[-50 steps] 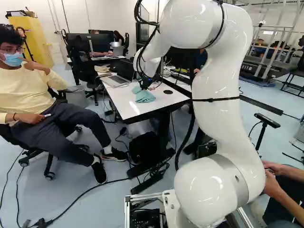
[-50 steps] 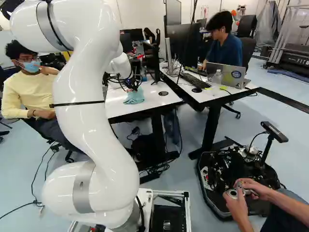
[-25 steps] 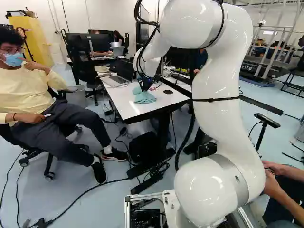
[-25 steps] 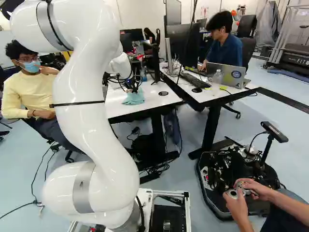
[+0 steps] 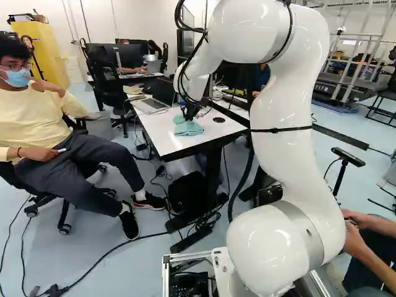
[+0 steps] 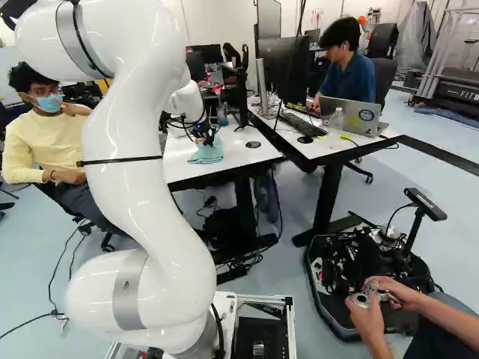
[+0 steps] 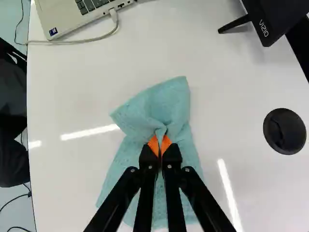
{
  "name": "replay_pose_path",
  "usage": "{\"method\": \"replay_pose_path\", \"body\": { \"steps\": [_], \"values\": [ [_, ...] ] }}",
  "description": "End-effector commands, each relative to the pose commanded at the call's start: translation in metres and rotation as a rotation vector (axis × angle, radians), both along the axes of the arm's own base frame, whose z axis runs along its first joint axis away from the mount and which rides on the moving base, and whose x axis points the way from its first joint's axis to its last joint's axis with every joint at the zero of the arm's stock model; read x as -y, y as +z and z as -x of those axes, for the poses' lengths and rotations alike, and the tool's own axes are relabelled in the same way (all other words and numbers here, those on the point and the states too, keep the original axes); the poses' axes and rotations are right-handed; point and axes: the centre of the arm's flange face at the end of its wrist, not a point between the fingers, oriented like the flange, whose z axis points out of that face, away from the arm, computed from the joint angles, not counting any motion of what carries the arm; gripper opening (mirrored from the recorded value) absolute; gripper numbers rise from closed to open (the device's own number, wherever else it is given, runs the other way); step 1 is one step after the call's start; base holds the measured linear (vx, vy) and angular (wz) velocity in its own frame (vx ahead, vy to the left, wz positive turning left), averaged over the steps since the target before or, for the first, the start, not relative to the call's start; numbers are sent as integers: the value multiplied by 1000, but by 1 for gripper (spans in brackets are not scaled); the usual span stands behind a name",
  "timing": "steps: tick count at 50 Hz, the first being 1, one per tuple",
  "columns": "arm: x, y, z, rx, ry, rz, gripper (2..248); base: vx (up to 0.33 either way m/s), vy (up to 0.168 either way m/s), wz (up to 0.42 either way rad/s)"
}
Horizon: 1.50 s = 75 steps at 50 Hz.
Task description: Clean the table with the green towel
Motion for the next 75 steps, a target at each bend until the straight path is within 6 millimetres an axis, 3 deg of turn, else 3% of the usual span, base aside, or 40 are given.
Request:
{"method": "replay_pose_path", "body": {
  "steps": [15, 28, 49, 62, 75],
  "values": [
    [-2, 0, 0, -1, 3, 0, 28, 0, 0, 0],
    [-20, 0, -1, 3, 31, -1, 28, 0, 0, 0],
    [-43, -3, -33, 33, 55, -7, 28, 0, 0, 0],
    [-30, -5, -51, 46, 30, -9, 28, 0, 0, 0],
    [-7, -5, -55, 46, -4, -8, 28, 0, 0, 0]
  ]
}}
